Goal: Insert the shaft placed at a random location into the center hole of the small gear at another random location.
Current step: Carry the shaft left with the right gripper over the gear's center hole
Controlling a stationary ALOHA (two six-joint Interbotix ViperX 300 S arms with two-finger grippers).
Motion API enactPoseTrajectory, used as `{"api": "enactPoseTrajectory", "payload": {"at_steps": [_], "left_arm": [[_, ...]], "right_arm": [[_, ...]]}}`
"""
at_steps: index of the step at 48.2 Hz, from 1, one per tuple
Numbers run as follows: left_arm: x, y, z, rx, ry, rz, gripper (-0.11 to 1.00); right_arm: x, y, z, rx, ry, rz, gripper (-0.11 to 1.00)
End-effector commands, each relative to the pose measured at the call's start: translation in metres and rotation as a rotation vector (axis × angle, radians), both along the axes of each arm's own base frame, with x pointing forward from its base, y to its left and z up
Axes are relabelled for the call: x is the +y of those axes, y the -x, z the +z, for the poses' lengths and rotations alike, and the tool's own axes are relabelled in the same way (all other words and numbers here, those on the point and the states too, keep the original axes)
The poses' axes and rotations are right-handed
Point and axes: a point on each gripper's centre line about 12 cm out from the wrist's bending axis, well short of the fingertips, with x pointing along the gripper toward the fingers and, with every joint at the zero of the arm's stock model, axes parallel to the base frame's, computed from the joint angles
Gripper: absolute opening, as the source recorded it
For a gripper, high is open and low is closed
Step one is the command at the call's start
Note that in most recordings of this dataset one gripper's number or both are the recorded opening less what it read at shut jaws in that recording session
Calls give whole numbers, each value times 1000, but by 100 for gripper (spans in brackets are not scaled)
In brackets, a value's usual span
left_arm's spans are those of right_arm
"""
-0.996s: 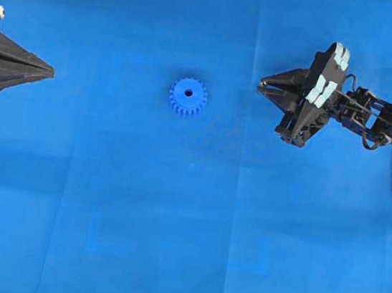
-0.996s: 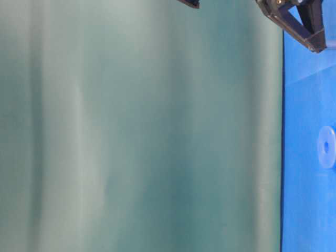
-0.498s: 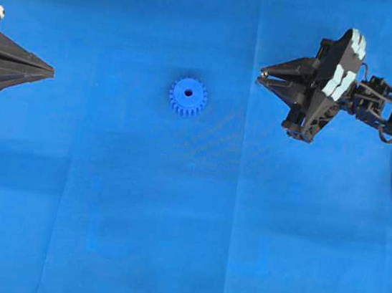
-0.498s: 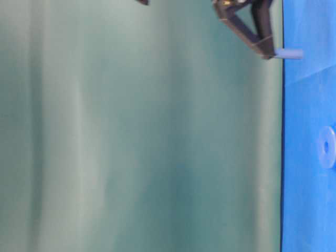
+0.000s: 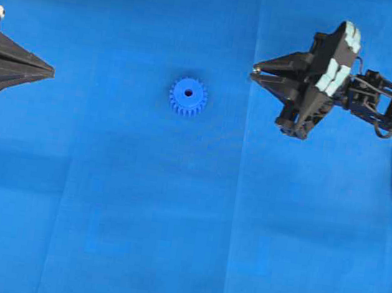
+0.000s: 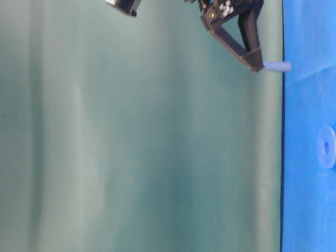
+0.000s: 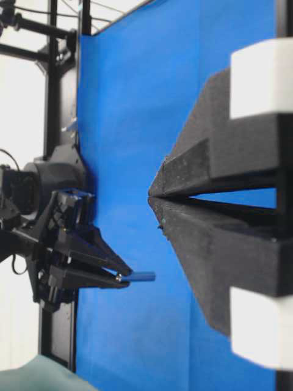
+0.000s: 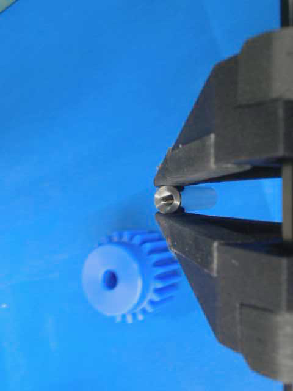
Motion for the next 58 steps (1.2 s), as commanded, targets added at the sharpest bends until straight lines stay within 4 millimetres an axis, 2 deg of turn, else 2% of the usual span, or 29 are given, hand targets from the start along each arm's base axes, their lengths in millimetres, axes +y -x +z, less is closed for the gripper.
{"api": "enactPoseTrajectory", "payload": {"at_steps": [1, 15, 27, 43, 58], "left_arm": [[0, -1, 4, -12, -2, 1, 0], [0, -1, 4, -12, -1, 1, 0], [0, -1, 5, -14, 0, 1, 0], [0, -1, 5, -14, -2, 1, 0], [0, -1, 4, -14, -2, 1, 0]], "right_arm": [[2, -18, 12, -32, 4, 17, 3], [8, -67, 18, -31, -4, 61, 3], [12, -92, 24, -34, -2, 90, 3], [14, -95, 21, -25, -5, 95, 3], [13, -99, 3, 13, -12, 92, 3]]}}
